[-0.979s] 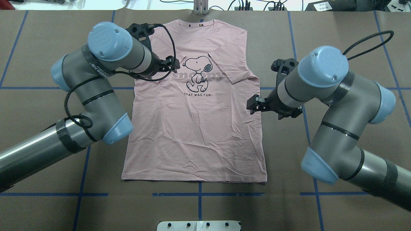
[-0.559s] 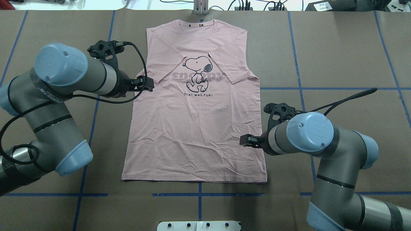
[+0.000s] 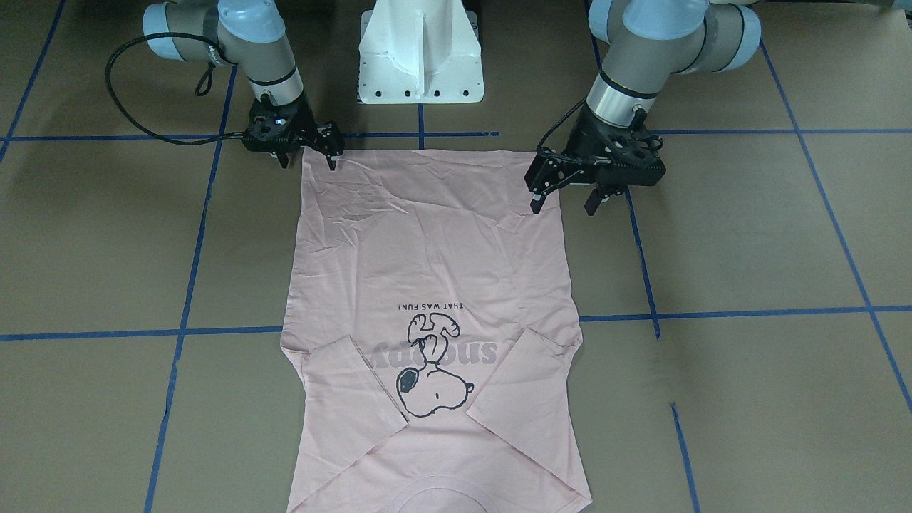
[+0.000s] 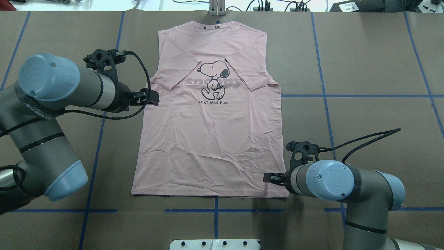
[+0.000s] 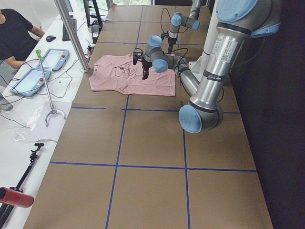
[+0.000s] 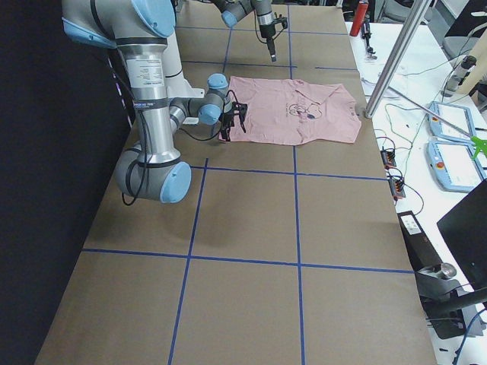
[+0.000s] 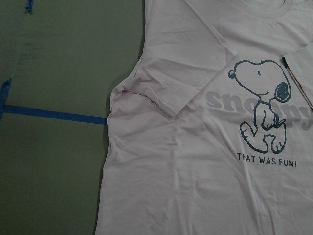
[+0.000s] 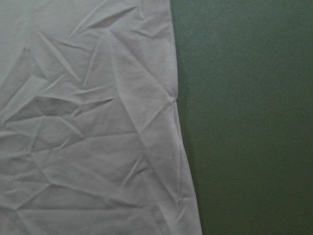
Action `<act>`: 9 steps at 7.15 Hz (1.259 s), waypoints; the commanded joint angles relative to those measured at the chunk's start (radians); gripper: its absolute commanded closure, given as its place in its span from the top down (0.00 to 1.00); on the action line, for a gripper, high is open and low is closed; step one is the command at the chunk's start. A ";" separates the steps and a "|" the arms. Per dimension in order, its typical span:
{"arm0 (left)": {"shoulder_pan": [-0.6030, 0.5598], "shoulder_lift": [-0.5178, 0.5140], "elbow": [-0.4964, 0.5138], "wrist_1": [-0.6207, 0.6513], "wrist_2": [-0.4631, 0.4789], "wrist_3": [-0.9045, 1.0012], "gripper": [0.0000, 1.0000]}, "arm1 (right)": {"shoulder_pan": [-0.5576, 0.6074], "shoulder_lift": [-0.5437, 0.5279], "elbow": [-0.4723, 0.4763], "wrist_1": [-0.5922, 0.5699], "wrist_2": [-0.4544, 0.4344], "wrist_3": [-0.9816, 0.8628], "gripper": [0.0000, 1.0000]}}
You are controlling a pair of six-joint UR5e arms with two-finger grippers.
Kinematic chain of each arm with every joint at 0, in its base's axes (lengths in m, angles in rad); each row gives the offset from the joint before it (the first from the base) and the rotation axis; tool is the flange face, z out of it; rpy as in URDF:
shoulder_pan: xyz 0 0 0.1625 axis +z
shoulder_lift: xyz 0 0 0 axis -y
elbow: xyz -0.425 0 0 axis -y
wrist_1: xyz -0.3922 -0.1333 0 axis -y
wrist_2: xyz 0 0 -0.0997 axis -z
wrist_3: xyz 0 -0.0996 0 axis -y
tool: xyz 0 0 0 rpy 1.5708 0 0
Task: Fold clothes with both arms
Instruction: 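Move both grippers down to the shirt hem nearest the robot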
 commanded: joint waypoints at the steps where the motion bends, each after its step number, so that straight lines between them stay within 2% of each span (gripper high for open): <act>1: 0.003 -0.003 -0.001 0.000 -0.001 -0.001 1.00 | -0.015 -0.009 0.013 0.000 0.003 0.013 1.00; 5: 0.004 -0.007 -0.001 0.000 -0.003 -0.003 1.00 | -0.041 -0.011 0.006 -0.003 0.004 0.016 1.00; 6: 0.004 -0.007 -0.001 0.000 -0.003 -0.003 1.00 | -0.041 -0.009 0.006 -0.002 0.006 0.016 0.91; 7: 0.004 -0.009 -0.001 0.000 -0.003 -0.003 1.00 | -0.041 -0.011 0.004 -0.003 0.010 0.016 0.74; 8: 0.004 -0.009 -0.001 0.000 -0.004 -0.003 1.00 | -0.041 -0.011 0.004 -0.003 0.010 0.016 0.49; 9: 0.006 -0.009 -0.001 0.000 -0.004 -0.006 1.00 | -0.041 -0.011 0.009 -0.002 0.012 0.016 0.08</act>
